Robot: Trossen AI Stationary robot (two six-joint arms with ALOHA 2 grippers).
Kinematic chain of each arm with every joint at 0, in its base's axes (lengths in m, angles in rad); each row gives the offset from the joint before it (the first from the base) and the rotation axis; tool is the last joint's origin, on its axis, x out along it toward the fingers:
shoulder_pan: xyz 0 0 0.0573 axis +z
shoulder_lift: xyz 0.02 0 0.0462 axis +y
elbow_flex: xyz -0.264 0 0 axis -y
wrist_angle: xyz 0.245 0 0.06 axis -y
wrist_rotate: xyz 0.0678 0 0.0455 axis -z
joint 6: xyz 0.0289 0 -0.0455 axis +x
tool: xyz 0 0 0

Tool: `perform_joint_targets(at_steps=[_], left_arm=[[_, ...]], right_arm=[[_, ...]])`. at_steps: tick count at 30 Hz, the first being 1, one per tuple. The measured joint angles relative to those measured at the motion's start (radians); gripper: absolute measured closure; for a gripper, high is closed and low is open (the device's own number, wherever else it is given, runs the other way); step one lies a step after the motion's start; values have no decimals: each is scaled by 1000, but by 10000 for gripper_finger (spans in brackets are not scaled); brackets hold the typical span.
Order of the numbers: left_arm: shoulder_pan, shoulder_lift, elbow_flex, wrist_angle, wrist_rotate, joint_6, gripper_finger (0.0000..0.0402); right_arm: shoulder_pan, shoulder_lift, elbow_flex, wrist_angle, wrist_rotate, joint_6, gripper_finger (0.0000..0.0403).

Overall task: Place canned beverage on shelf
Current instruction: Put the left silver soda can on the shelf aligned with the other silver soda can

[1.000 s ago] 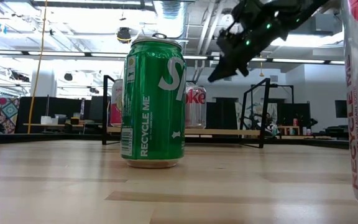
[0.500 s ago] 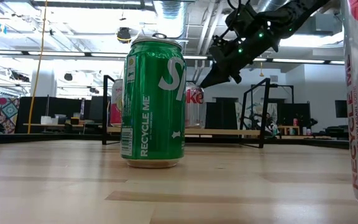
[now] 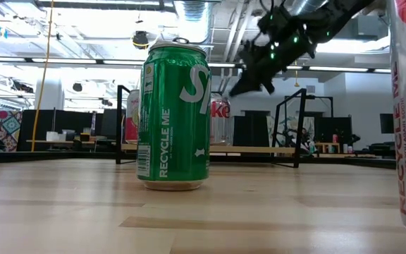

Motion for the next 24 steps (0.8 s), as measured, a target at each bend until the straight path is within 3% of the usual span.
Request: perform_joint_targets(at_steps=[10, 16, 24], left_arm=[[0, -27, 0, -17, -48, 0, 77], [0, -21, 0, -17, -48, 8, 77], [0, -21, 0, -16, -47, 15, 77]], right_arm=[[98, -7, 23, 8, -2, -19, 403], [87, -7, 22, -5, 70, -24, 403], [69, -7, 22, -20, 71, -23, 403]])
